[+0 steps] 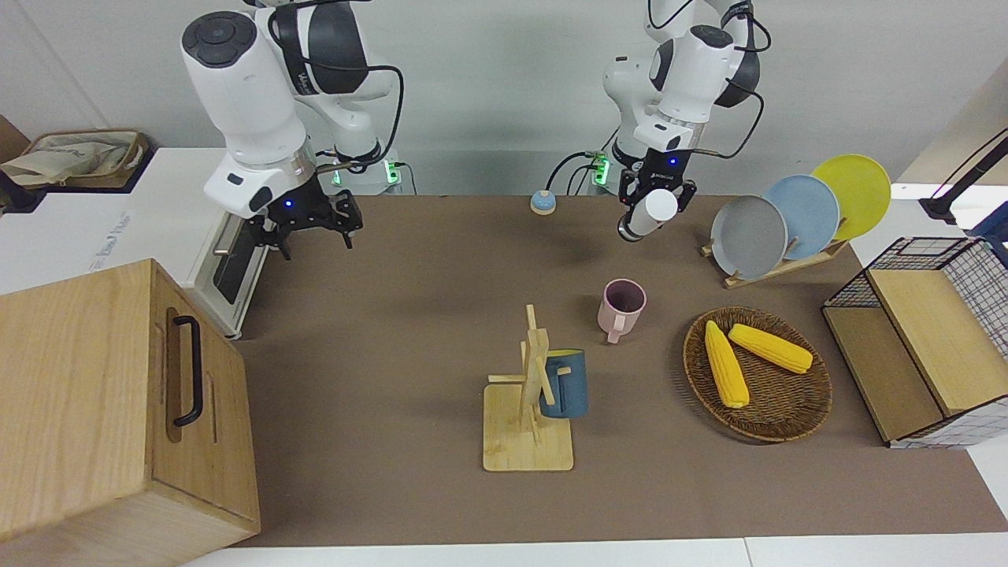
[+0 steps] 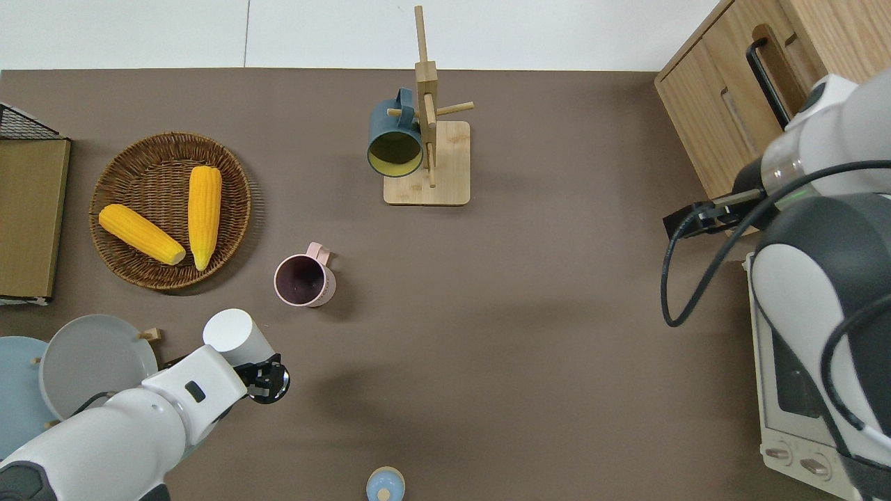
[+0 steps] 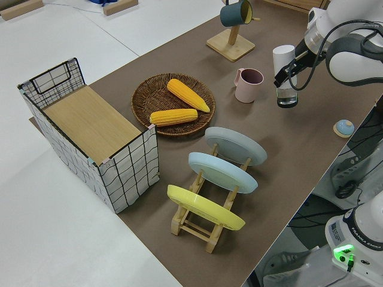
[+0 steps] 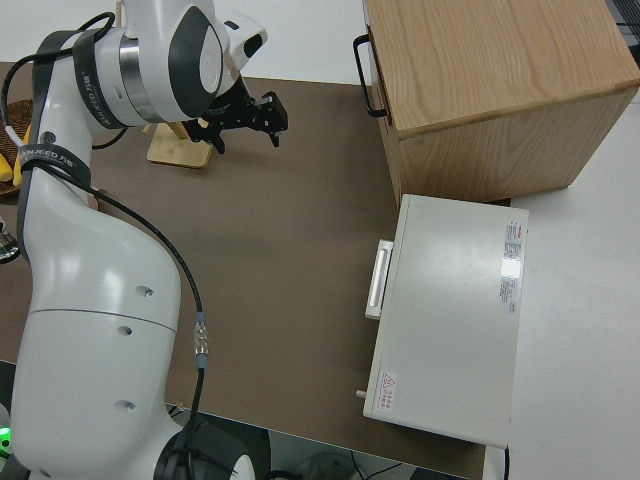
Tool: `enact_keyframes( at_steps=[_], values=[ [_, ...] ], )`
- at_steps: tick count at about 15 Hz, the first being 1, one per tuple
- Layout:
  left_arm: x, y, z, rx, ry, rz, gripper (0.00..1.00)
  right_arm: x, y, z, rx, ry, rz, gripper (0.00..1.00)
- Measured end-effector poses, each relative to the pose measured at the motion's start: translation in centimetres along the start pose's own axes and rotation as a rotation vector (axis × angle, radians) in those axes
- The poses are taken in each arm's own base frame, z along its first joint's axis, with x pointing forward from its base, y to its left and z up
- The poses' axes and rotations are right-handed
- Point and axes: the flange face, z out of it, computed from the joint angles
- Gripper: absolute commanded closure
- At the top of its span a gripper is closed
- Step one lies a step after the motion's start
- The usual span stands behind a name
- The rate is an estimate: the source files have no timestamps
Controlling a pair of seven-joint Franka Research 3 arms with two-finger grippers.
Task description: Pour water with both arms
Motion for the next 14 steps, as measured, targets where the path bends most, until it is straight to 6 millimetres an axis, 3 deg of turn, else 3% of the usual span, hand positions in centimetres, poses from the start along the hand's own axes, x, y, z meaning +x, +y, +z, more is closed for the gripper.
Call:
enact_keyframes(
  at_steps=[5, 8, 14],
  values=[
    [0.2, 0.2, 2.2, 0.004, -0.036, 0.003, 1.0, -3.5, 2.9, -0.4, 0.022, -0.035, 0.062, 0.015],
    [0.8, 0.3, 3.0, 0.004, -0.05, 0.004, 1.0, -4.3, 2.9, -0.7, 0.021, -0.032, 0.064, 0.015],
    [2.8, 0.6, 5.9, 0.002, -0.101, 0.006, 1.0, -5.1, 2.5, -4.2, 0.014, 0.041, 0.057, 0.015]
  ],
)
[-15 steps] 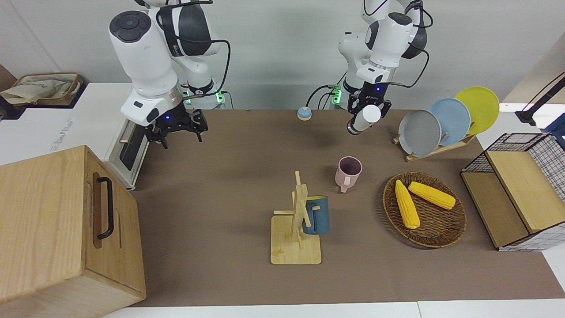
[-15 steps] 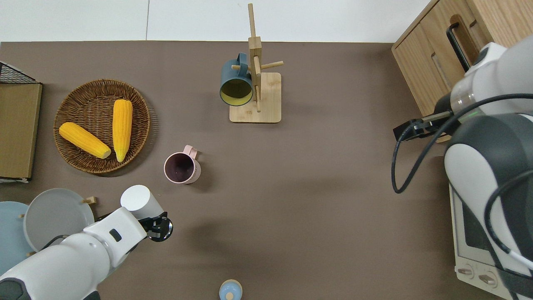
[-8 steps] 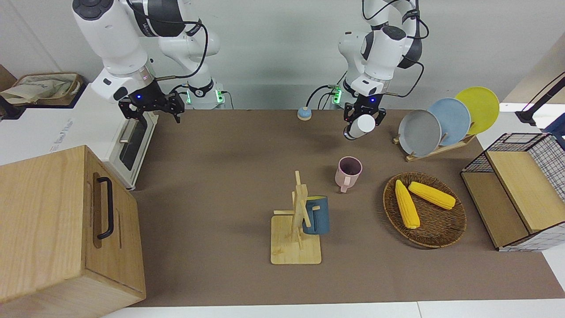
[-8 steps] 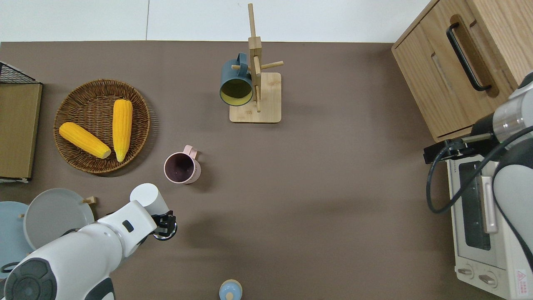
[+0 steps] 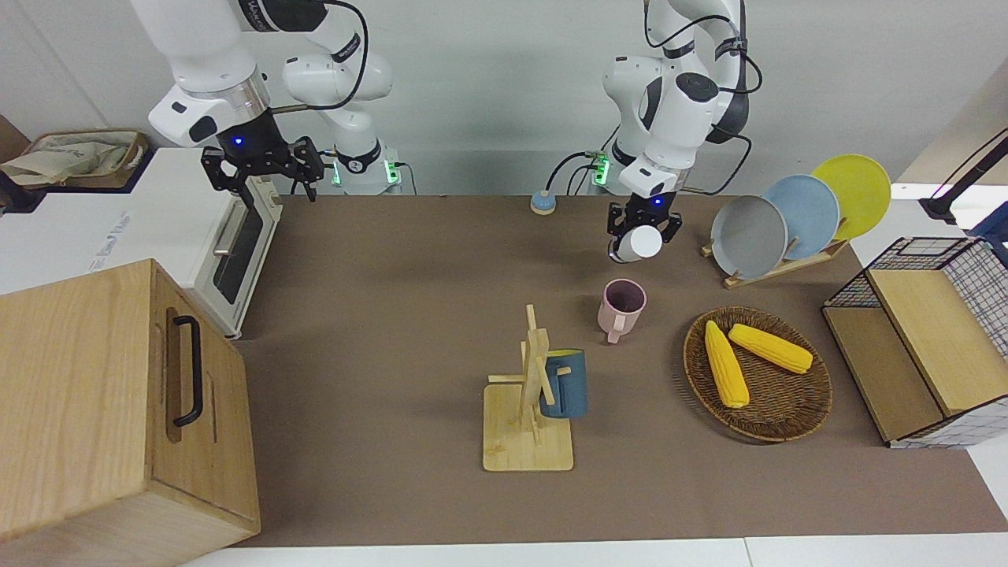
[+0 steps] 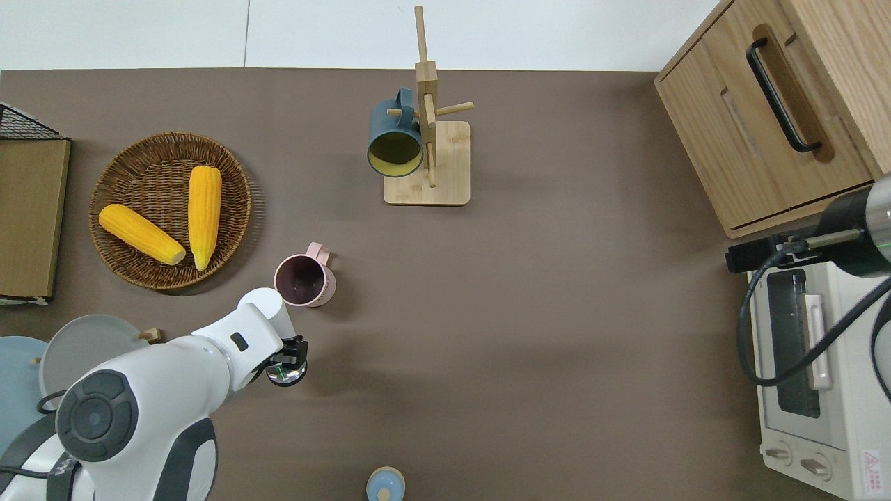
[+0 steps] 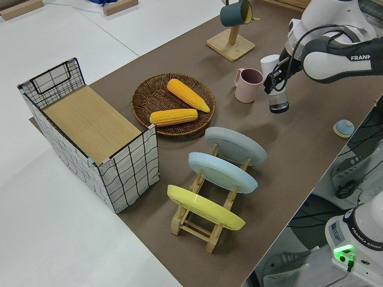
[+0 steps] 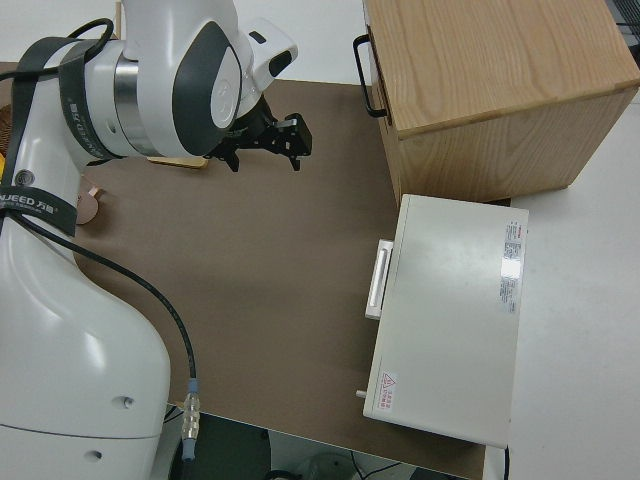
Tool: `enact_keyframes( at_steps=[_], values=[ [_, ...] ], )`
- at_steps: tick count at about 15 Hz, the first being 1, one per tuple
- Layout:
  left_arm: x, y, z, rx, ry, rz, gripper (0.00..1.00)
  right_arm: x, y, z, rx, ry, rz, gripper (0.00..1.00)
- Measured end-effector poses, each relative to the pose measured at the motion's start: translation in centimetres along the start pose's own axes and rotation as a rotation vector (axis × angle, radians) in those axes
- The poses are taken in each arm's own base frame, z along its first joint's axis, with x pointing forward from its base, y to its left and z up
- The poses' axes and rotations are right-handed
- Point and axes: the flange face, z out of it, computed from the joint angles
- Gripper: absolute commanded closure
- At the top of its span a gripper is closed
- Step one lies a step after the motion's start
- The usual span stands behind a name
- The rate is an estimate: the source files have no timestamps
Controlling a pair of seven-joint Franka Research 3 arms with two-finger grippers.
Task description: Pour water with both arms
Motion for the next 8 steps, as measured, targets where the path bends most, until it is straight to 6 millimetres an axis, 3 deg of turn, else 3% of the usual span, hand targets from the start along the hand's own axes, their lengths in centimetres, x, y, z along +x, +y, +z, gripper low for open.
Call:
enact_keyframes(
  at_steps=[4, 8],
  values=[
    [1.4, 0.1, 1.4, -0.003, -0.043, -0.005, 1.0, 0.1, -0.8, -0.4, -0.001, 0.008, -0.015, 0.015],
    [2.8, 0.6, 0.7, -0.009, -0.154, -0.001, 1.0, 0.1, -0.9, -0.4, -0.001, 0.008, -0.016, 0.015]
  ],
)
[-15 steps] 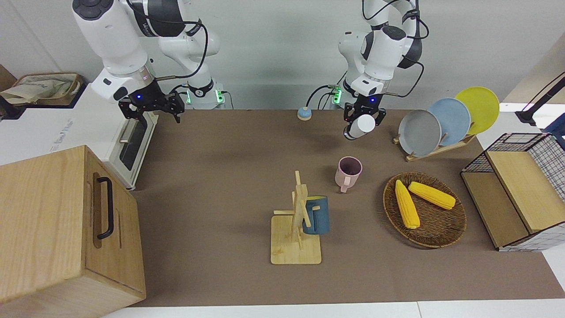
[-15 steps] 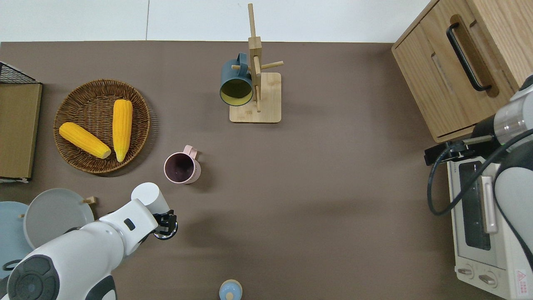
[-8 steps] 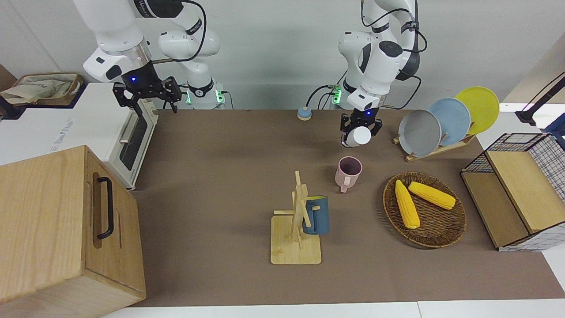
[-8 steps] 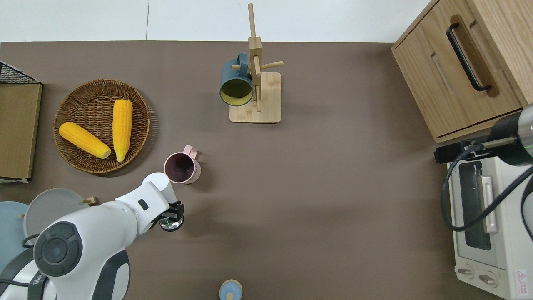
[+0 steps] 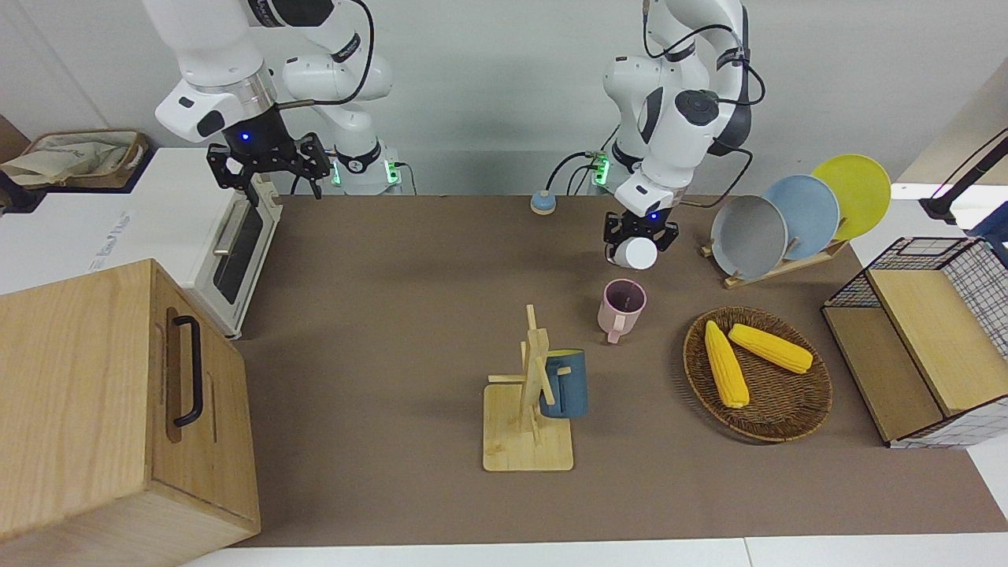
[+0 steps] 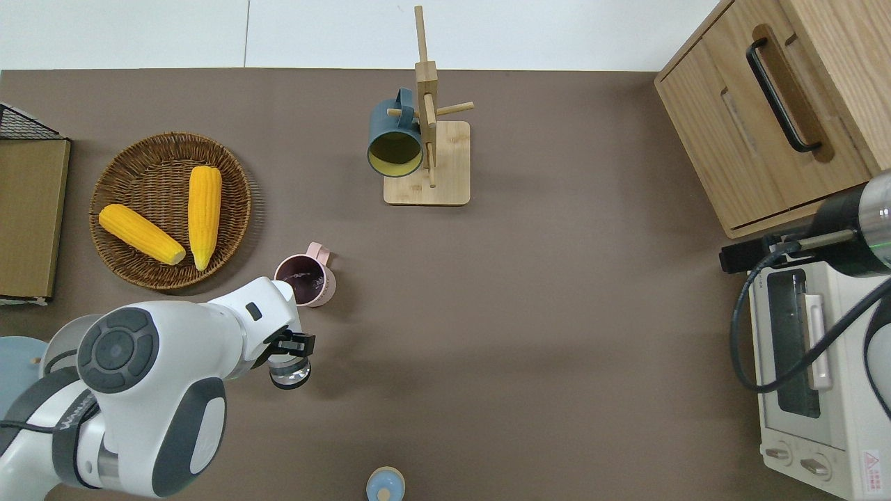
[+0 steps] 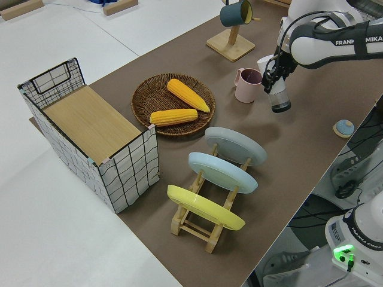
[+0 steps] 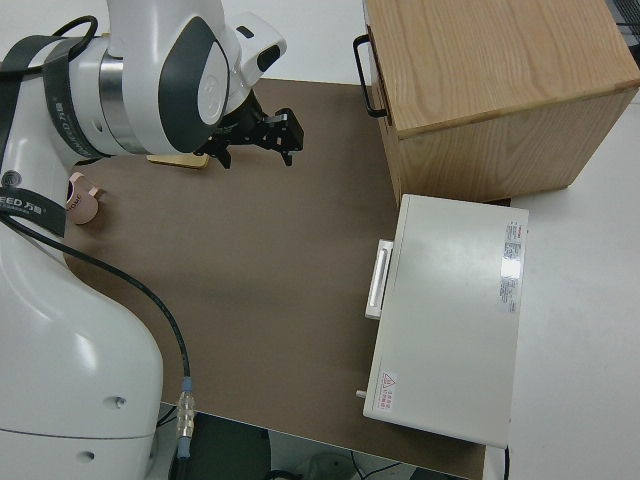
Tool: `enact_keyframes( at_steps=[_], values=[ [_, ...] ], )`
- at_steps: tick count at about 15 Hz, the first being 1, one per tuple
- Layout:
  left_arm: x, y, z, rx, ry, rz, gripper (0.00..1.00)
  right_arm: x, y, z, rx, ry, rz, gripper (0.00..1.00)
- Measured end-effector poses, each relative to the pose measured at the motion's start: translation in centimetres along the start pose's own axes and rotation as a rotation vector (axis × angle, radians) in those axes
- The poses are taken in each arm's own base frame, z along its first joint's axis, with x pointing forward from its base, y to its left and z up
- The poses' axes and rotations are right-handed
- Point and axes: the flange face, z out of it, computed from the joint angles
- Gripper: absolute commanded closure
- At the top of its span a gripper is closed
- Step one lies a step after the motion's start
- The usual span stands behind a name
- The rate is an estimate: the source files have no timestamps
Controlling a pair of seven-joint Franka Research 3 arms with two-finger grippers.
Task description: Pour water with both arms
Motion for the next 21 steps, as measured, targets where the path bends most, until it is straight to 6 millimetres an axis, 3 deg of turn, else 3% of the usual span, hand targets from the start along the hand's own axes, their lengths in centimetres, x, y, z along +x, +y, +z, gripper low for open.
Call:
enact_keyframes(
  at_steps=[4, 21],
  values=[
    [1.09, 0.26, 0.01, -0.004, -0.07, 0.003, 1.0, 0.0, 0.0, 0.0, 0.0, 0.0, 0.0, 0.015],
    [0.96, 0.35, -0.18, -0.003, -0.108, -0.01, 1.0, 0.0, 0.0, -0.01, 0.0, 0.0, 0.0, 0.015]
  ],
)
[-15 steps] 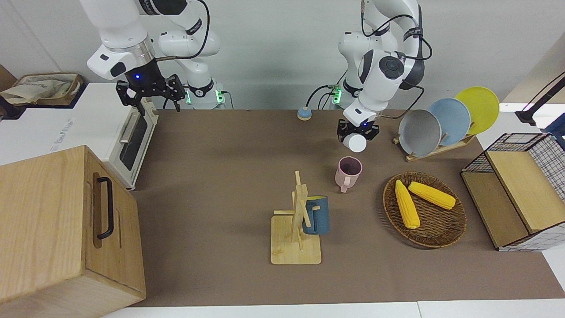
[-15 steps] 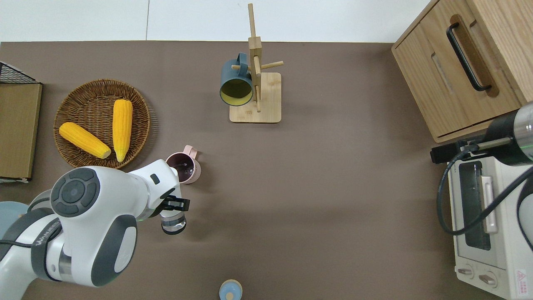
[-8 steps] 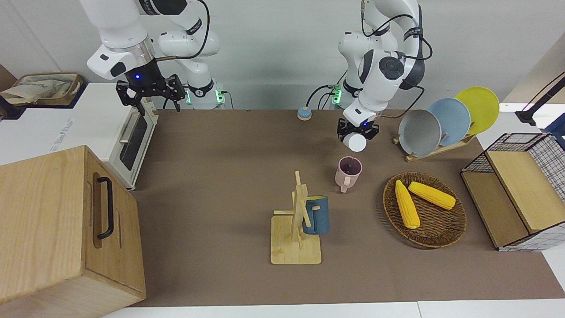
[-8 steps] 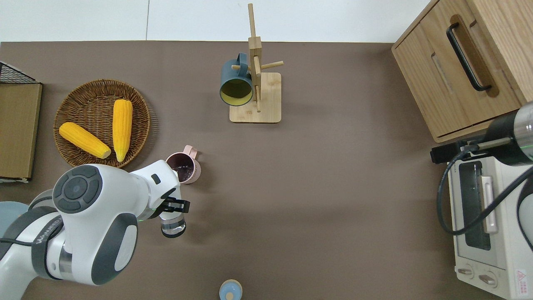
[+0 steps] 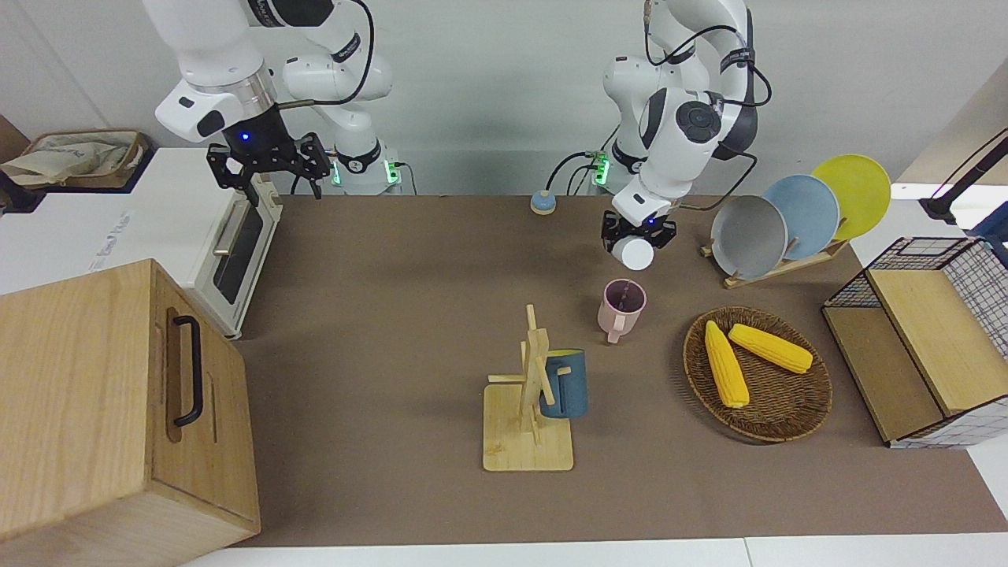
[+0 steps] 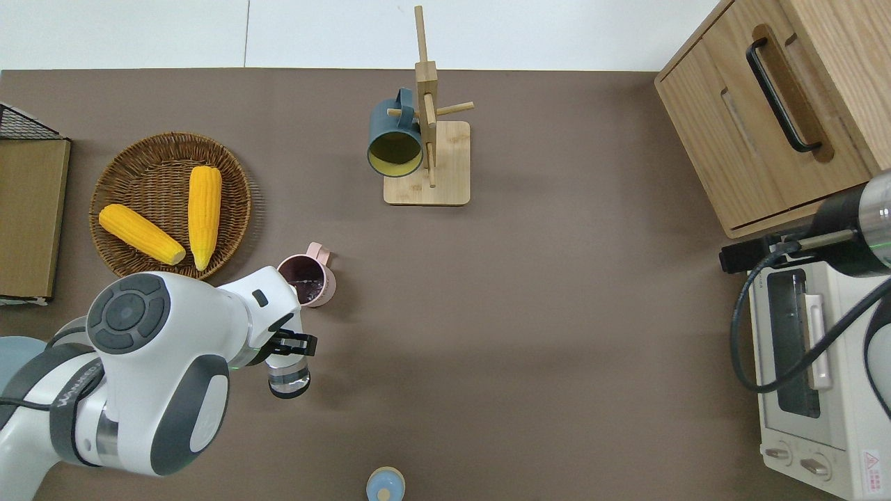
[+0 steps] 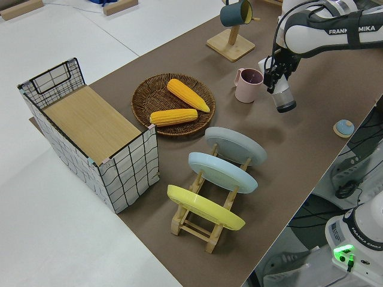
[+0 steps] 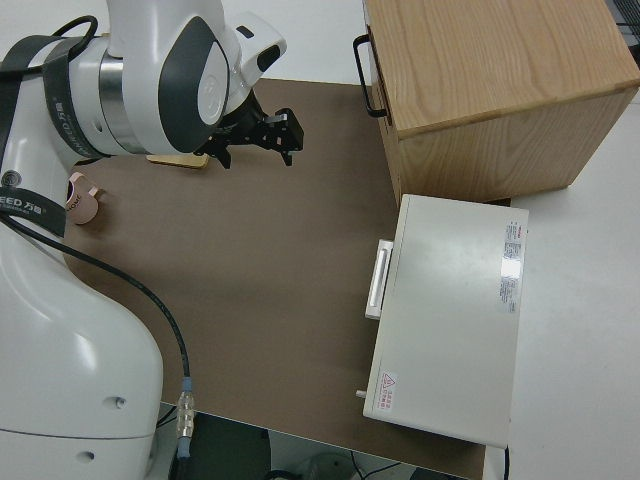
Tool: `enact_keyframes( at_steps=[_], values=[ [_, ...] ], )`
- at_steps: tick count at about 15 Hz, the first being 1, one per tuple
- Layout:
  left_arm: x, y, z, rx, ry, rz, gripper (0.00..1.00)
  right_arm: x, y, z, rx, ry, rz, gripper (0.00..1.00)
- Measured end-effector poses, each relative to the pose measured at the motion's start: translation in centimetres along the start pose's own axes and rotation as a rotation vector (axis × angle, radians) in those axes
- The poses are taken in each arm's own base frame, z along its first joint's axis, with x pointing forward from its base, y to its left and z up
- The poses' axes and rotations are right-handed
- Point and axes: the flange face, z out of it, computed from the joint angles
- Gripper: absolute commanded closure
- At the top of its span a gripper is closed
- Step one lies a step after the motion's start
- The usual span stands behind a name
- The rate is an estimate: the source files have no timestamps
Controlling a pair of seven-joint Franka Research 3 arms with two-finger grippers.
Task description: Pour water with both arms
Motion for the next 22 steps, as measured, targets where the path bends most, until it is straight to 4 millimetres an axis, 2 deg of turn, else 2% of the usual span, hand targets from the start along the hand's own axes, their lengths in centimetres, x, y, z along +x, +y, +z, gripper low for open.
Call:
enact_keyframes(
  at_steps=[22],
  values=[
    [-0.14, 0.05, -0.46, 0.0, -0.032, -0.009, 1.0, 0.0, 0.0, 0.0, 0.0, 0.0, 0.0, 0.015]
  ],
)
